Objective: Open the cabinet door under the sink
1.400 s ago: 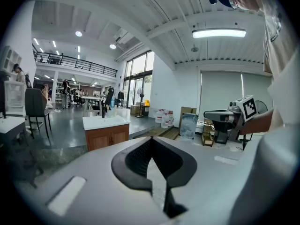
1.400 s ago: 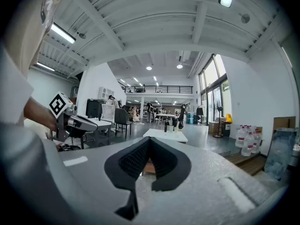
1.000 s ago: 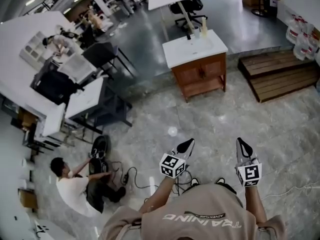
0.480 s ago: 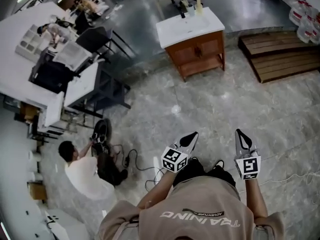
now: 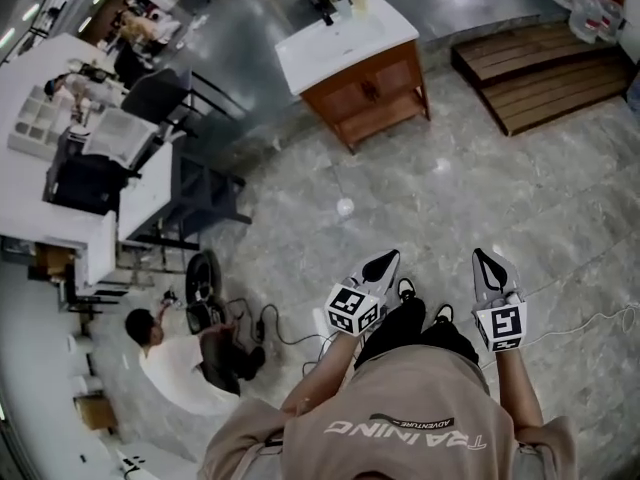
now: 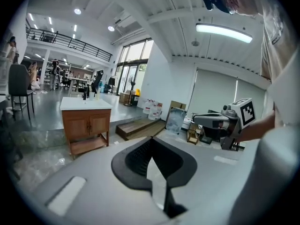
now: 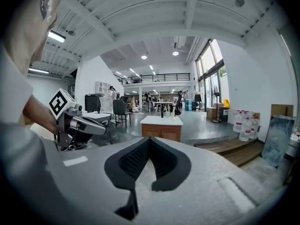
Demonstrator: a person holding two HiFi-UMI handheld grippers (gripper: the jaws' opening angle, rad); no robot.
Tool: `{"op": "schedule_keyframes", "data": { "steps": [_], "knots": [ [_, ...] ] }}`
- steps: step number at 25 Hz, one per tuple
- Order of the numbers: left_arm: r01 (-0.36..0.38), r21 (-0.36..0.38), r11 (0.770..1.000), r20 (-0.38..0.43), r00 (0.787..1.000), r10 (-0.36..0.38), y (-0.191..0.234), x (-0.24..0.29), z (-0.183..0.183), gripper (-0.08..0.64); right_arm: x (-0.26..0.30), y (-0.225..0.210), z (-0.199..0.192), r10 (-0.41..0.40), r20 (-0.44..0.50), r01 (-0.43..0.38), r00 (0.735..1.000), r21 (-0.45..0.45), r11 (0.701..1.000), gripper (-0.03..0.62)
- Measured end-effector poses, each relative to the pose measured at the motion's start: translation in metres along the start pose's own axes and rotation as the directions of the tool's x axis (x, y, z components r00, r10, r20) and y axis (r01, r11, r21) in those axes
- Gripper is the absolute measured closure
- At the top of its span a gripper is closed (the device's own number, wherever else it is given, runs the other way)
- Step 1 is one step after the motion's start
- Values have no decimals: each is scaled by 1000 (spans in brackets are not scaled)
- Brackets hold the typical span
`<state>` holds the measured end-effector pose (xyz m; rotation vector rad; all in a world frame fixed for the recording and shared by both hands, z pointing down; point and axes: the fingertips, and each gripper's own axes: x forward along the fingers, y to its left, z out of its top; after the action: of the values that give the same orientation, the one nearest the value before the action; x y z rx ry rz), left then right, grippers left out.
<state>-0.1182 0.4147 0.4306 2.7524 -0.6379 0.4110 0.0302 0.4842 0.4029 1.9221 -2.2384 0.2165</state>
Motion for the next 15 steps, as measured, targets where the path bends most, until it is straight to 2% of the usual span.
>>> {"op": "schedule_keyframes", "data": {
  "steps": [4,8,13,15],
  "knots": [
    [37,3,999,24,999,-37,15,13,13,543,20,-4,20,-9,2,9,1000,-40,999,591],
    [25,-5,1000,58,998,-25,49,18,35,543,58,-1,49,7,25,-5,1000,-61,998,591],
    [65,-10,998,87,994,-63,85,22,54,543,93,21,104,33,112,-27,993,-52,998,591],
    [87,-10,996,97,992,-86,96,26,60,544,104,30,117,38,132,-27,991,-84,996,591]
  ]
}}
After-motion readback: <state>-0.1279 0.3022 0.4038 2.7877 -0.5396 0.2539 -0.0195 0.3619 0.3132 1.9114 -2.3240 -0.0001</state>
